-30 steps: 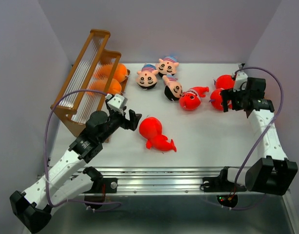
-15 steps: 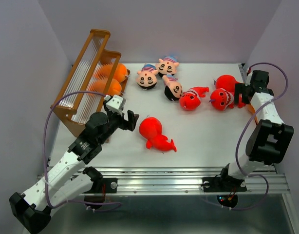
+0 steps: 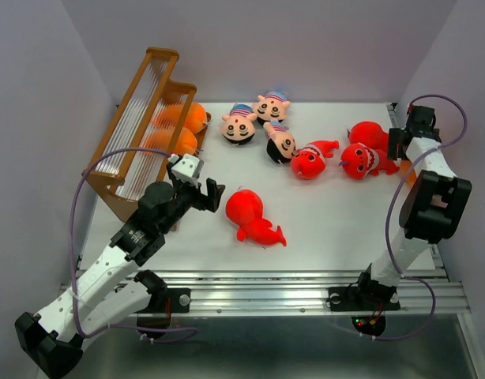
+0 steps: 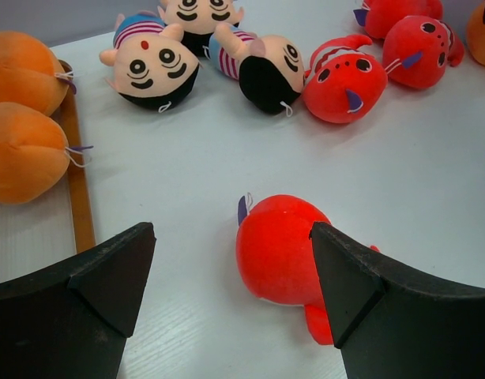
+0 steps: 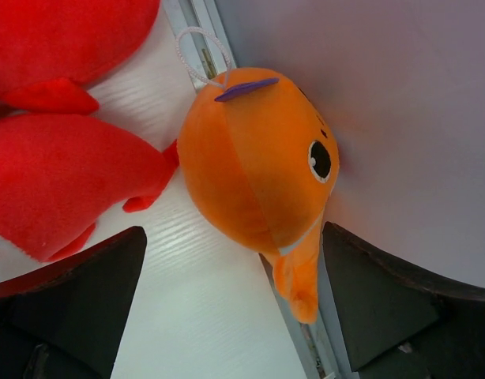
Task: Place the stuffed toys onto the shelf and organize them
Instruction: Grab a stuffed toy with the right arm
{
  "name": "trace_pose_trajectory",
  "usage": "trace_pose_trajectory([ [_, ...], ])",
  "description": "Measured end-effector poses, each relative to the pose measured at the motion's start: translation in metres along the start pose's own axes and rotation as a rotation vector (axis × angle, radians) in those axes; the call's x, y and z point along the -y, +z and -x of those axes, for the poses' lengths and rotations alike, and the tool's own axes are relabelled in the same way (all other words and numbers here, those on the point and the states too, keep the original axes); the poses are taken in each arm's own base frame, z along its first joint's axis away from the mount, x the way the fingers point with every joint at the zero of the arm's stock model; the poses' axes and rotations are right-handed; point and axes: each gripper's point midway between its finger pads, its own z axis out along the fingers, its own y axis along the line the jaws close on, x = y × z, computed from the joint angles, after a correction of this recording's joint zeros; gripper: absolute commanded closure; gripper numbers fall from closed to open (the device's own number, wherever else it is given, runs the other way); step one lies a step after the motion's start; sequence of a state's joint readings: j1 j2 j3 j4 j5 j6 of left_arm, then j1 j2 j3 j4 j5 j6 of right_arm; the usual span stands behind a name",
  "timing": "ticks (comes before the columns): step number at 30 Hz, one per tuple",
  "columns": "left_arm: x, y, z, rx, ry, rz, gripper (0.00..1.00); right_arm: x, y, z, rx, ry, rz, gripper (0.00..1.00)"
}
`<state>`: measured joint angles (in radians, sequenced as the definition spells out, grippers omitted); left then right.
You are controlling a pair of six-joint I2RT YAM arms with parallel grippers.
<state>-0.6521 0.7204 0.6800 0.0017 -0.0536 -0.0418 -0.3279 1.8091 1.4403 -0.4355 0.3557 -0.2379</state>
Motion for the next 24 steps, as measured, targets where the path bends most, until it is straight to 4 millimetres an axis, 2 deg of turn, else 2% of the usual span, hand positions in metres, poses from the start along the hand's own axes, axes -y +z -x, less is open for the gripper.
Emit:
trace_pose_trajectory([
  [5, 0.001, 0.000, 0.001, 0.003, 0.007, -0.005, 0.09, 0.003, 0.017, -0.002, -0.032, -0.017, -0.034, 0.06],
  [9, 0.003, -0.001, -0.001, 0.010, 0.012, -0.022, 0.09, 0.007, 0.031, -0.003, -0.052, -0.035, -0.062, 0.15],
  [12, 0.004, -0.001, -0.002, 0.009, 0.016, -0.030, 0.09, 0.006, 0.038, -0.009, -0.074, -0.059, -0.071, 0.26],
  [13, 0.005, -0.002, -0.001, 0.013, 0.017, -0.035, 0.09, 0.006, 0.039, -0.010, -0.078, -0.064, -0.074, 0.39],
  [16, 0.008, -0.004, 0.002, 0.029, 0.017, -0.055, 0.09, 0.008, 0.040, -0.010, -0.079, -0.088, -0.080, 0.65],
  [18, 0.011, -0.006, 0.002, 0.041, 0.017, -0.070, 0.09, 0.009, 0.040, -0.009, -0.071, -0.094, -0.084, 0.89],
  [20, 0.013, -0.007, 0.003, 0.055, 0.017, -0.083, 0.09, 0.009, 0.044, -0.011, -0.064, -0.103, -0.085, 0.98],
  [24, 0.017, -0.010, 0.006, 0.076, 0.016, -0.111, 0.09, 0.008, 0.043, -0.019, -0.052, -0.111, -0.082, 0.99],
])
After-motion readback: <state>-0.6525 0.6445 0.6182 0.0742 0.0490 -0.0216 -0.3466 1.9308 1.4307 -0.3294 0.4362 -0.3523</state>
